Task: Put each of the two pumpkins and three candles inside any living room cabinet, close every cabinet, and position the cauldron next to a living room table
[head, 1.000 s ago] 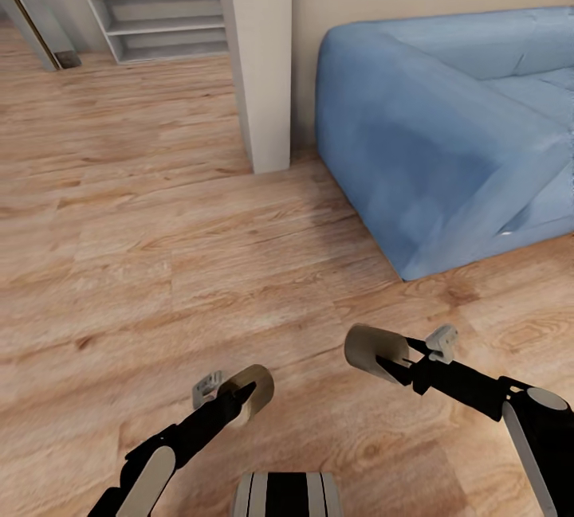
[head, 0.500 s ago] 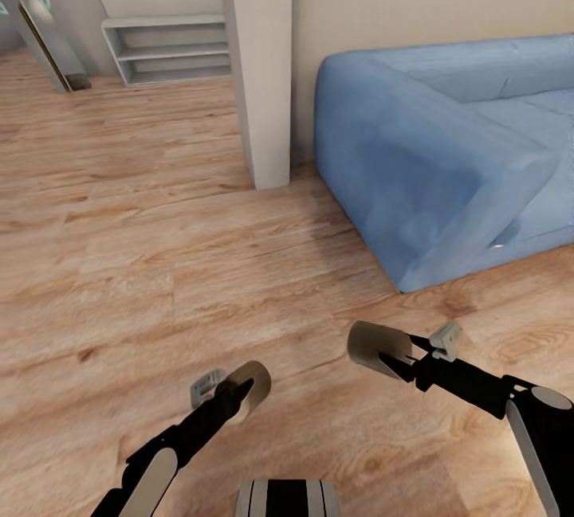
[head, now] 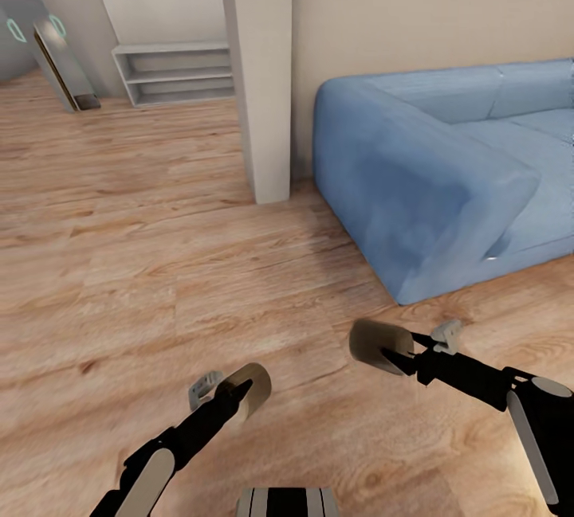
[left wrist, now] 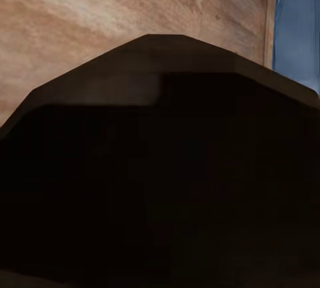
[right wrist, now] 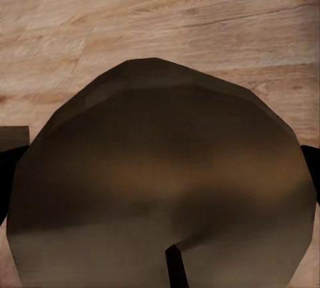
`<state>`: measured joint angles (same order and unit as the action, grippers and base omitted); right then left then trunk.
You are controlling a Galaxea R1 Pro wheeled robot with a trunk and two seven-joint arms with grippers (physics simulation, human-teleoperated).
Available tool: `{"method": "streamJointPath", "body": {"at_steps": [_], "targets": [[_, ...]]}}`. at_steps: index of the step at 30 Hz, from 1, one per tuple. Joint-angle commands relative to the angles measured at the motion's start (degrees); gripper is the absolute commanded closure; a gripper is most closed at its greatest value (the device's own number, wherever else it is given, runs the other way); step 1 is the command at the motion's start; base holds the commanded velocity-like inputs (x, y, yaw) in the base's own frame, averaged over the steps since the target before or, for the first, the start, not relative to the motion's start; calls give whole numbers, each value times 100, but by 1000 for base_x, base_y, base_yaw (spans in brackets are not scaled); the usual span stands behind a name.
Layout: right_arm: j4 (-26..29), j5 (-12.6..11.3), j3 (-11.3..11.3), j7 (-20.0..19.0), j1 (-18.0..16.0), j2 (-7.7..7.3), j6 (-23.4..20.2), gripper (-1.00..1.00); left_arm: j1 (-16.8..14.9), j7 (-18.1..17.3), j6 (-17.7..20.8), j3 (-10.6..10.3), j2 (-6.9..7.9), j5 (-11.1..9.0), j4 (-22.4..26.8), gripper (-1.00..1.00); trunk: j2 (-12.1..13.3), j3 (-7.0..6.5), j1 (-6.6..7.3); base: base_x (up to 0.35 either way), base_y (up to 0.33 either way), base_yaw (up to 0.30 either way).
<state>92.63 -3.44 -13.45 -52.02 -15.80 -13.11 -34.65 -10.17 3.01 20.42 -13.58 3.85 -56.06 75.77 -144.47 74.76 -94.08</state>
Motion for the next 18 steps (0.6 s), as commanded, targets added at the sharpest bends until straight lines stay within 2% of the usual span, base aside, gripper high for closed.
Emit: {"method": "streamJointPath", "body": {"at_steps": [1,18], "targets": [[1,-31,-3,-6,-7,-9,-47,100,-2,35,13,-7,10,-57,1,100,0,-19,3,0,0,0],[1,-32,-14,-10,-24,-41,78,100,-2,49,14,5,-12,-59,-114,100,23,-395,47,0,0,0]]}}
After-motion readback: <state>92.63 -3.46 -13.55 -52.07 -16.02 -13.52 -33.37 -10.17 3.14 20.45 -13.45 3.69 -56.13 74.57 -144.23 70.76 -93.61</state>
